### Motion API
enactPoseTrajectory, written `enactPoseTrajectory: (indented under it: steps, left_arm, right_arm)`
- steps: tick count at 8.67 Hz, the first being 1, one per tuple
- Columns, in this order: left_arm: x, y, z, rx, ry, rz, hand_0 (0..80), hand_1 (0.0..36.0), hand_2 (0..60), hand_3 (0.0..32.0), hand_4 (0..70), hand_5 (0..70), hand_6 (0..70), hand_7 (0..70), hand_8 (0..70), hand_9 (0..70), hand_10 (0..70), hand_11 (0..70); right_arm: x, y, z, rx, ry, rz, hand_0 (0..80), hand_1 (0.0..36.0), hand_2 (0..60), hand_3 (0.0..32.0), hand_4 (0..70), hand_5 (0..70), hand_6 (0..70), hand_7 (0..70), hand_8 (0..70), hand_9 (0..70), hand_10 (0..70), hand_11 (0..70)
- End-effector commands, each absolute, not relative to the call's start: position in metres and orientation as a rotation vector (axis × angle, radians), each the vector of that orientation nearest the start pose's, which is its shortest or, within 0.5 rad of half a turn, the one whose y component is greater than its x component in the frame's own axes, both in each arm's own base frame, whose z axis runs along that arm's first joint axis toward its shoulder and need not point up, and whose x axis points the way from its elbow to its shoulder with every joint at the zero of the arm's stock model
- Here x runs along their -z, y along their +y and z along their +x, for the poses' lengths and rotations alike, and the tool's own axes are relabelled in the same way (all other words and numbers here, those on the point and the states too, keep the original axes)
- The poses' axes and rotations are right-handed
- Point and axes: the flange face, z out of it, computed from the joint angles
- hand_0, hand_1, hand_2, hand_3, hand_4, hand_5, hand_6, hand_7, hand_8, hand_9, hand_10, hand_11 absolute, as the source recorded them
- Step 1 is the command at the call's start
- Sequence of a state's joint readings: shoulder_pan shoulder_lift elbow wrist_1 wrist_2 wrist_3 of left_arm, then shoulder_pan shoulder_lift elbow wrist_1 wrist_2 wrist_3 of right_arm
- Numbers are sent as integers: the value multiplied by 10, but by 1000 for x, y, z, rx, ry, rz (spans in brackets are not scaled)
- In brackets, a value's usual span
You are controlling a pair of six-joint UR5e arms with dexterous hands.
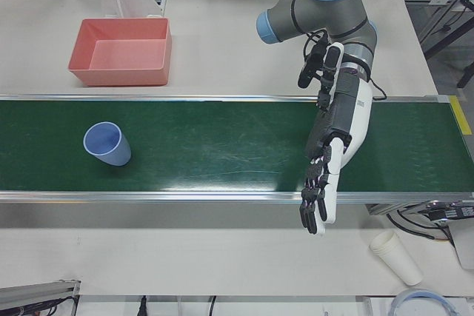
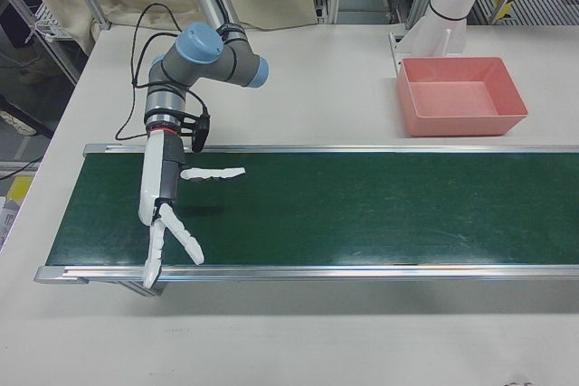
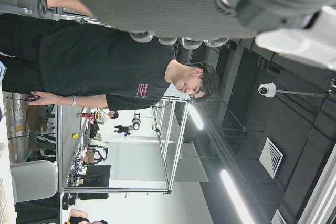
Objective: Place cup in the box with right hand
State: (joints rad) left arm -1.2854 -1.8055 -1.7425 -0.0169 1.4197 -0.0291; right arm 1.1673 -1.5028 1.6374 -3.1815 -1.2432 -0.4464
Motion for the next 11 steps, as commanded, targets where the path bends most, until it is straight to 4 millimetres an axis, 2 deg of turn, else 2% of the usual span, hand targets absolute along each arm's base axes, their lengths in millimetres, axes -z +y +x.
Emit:
enactPoseTrajectory:
  steps: [1,2,3,4,5,6,7,8,10,11]
  left_arm:
    - [-471,-608,24,1705,2609,-283,0,0,0,0,0,0,0,0,0,0,0,0]
    - [-471,-608,25,1705,2608,-285,0,0,0,0,0,0,0,0,0,0,0,0]
    - [-471,-608,24,1705,2608,-284,0,0,0,0,0,0,0,0,0,0,0,0]
    - [-471,-608,24,1705,2608,-284,0,0,0,0,0,0,0,0,0,0,0,0]
    - [-471,-608,24,1705,2608,-284,0,0,0,0,0,0,0,0,0,0,0,0]
    - [-471,-608,24,1705,2608,-284,0,0,0,0,0,0,0,0,0,0,0,0]
    - [-471,-608,24,1705,2609,-283,0,0,0,0,0,0,0,0,0,0,0,0]
    - [-471,-608,24,1705,2608,-284,0,0,0,0,0,0,0,0,0,0,0,0]
    - [-471,-608,25,1705,2608,-285,0,0,0,0,0,0,0,0,0,0,0,0]
    - [-471,-608,24,1705,2609,-283,0,0,0,0,0,0,0,0,0,0,0,0]
  right_arm:
    - [-619,-548,-59,2294,2572,-429,483,109,5,234,27,31,0,47,0,0,0,0]
    - [-617,-549,-60,2287,2576,-428,483,109,6,230,30,31,0,47,0,0,0,0]
    - [-616,-549,-57,2281,2574,-430,477,118,43,220,31,31,0,51,0,0,0,0]
    - [-617,-549,-56,2282,2571,-430,474,129,79,190,37,31,0,53,0,0,0,0]
    - [-617,-549,-57,2283,2572,-428,476,130,79,146,45,31,0,42,0,0,0,0]
    - [-616,-549,-57,2278,2574,-426,477,130,77,72,63,31,1,46,0,0,0,0]
    - [-617,-549,-57,2279,2571,-420,481,119,41,0,106,31,15,70,0,0,0,0]
    - [-617,-549,-59,2279,2573,-416,463,163,218,0,56,31,20,73,0,0,0,0]
    - [-616,-548,-68,2281,2588,-393,485,107,2,0,128,31,20,75,0,1,0,0]
    - [-614,-548,-74,2277,2599,-377,481,116,37,0,117,31,20,76,0,1,0,0]
